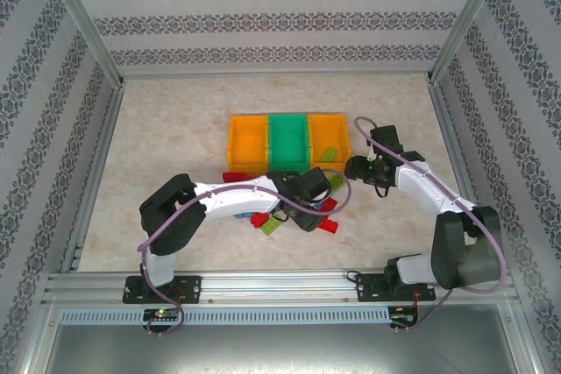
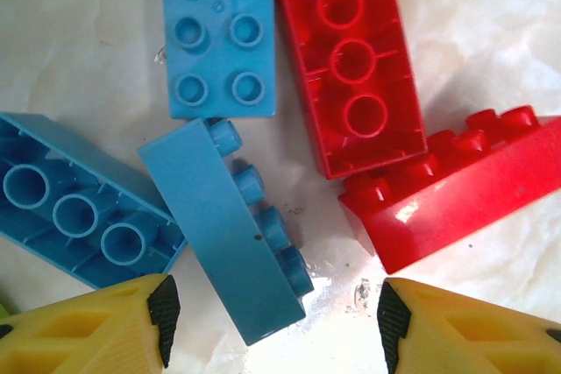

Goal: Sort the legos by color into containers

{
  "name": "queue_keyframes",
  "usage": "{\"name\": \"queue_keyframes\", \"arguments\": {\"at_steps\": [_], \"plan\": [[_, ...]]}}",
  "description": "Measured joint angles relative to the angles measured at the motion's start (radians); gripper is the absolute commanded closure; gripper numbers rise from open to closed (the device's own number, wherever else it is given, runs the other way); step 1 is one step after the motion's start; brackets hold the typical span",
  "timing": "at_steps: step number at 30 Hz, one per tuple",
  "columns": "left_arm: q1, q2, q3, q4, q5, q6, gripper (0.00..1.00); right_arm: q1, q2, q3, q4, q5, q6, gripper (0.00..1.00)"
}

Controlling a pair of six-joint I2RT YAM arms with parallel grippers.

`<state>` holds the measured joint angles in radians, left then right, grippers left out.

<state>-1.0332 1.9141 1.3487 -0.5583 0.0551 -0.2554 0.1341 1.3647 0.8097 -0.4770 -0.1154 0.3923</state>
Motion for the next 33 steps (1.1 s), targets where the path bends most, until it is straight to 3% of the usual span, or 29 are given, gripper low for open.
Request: {"name": "queue_keyframes", "arguments": {"at_steps": [11, 22, 33], "plan": [[0.0, 0.042, 0.035, -0.031, -0.009, -0.169, 0.38, -0.014, 0.0, 0.0, 0.004, -0.015, -0.007, 0.31], [0.0, 0.093, 0.06, -0.037, -0.016, -0.219, 0.61, -0.01, -0.03, -0.039, 0.008, -0.07, -0.003, 0.31], [0.0, 0.079, 0.031, -0.035, -0.034, -0.225, 0.81, 0.117, 0.04, -0.048, 0.053, -0.077, 0.147, 0.31]]}}
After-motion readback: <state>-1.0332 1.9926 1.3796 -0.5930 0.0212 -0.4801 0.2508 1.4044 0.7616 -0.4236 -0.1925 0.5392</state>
